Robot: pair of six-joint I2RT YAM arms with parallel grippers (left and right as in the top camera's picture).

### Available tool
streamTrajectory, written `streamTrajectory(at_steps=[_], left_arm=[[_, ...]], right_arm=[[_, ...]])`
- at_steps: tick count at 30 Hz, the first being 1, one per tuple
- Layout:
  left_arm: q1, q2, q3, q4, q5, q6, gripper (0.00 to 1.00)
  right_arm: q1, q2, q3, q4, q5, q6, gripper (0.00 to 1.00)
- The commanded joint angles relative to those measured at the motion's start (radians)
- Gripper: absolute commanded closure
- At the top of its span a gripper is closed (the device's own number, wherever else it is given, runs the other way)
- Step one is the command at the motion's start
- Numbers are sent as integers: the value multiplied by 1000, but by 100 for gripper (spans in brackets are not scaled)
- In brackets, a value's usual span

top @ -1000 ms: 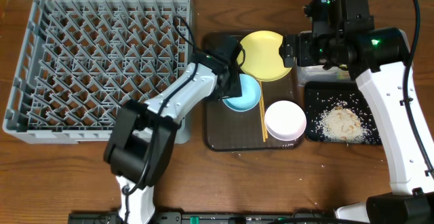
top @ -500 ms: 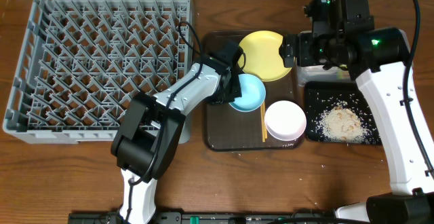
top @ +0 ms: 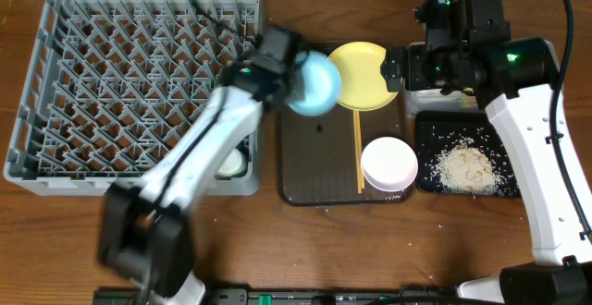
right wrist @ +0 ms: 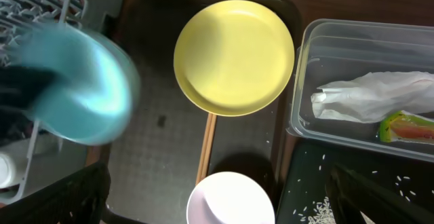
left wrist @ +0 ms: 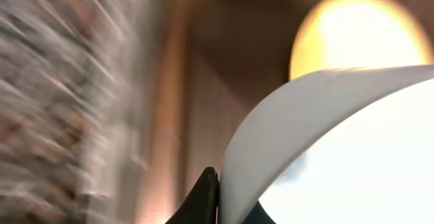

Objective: Sort waste into correct bins and load items into the dishwasher
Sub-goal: 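Lift the light-blue bowl and carry it to the rack's back edge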

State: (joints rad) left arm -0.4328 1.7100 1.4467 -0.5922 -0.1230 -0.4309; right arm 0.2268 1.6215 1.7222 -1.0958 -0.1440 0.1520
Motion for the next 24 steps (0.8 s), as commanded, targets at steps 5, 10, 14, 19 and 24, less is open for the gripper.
streamTrajectory(at_steps=[5,10,14,19,24], left_arm=[[11,-42,6,203,-569,314,92],[61,24,6,465,-663,518,92],[108,97,6,678,-682,670,93],[147,209,7,990,-720,906,92],[182,340,7,1243,-719,1057,93]], right_arm=[[-4,-17,16,-1,5,8,1],[-4,-17,16,-1,5,8,1],[-4,-17,16,-1,5,8,1],[-4,-17,16,-1,5,8,1],[-4,-17,16,-1,5,8,1]])
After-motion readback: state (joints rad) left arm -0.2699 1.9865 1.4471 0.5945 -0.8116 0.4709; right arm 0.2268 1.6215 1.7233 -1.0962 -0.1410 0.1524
